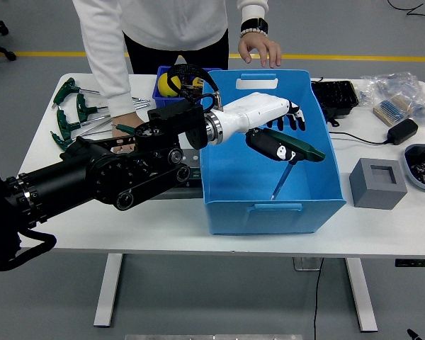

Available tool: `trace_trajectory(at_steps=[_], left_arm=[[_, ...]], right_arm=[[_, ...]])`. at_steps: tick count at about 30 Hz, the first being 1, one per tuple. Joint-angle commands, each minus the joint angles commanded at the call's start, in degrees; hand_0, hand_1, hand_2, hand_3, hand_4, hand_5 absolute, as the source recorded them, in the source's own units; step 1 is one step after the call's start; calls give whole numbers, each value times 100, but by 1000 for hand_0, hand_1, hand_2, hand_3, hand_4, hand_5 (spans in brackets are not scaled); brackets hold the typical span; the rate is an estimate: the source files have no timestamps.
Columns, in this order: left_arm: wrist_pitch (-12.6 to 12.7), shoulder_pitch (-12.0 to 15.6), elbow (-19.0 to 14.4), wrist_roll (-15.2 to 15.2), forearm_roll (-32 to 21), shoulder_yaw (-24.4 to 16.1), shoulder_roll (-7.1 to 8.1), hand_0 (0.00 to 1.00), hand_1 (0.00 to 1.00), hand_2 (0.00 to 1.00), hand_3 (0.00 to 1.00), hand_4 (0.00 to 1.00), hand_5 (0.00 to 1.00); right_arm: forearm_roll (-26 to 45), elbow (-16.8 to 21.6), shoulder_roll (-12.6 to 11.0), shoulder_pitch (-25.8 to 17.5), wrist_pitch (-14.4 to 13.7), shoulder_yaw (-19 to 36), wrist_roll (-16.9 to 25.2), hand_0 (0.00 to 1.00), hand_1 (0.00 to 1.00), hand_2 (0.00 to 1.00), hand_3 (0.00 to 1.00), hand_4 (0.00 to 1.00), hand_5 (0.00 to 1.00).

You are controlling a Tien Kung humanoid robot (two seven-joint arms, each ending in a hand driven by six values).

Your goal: Lift tool from toolbox,place it in box,lift tool from toolbox,place it in box

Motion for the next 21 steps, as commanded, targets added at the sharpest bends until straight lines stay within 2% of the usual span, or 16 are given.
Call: trace_trajectory(at_steps=[1, 2, 8, 21], left_arm=[[48, -1, -4, -49, -6, -17, 5, 527, 613, 736, 679, 895, 553], [99, -3, -7, -100, -10, -36, 10, 563, 640, 790, 702, 909, 567], [271, -11, -3, -243, -25, -122, 13, 572, 656, 808, 721, 926, 583], [248, 7, 40, -227, 7, -210, 71, 592, 660, 810, 723, 931, 591]], right_arm=[[-8, 0, 0, -4, -1, 6, -1, 730, 709, 778, 710, 946, 823], [-19, 1, -1, -6, -2, 12, -3, 727, 708, 778, 710, 945, 823], [-51, 1, -5, -18, -5, 37, -9, 726, 708, 779, 710, 945, 822], [22, 3, -16, -10, -8, 0, 24, 723, 708, 778, 708, 945, 821]])
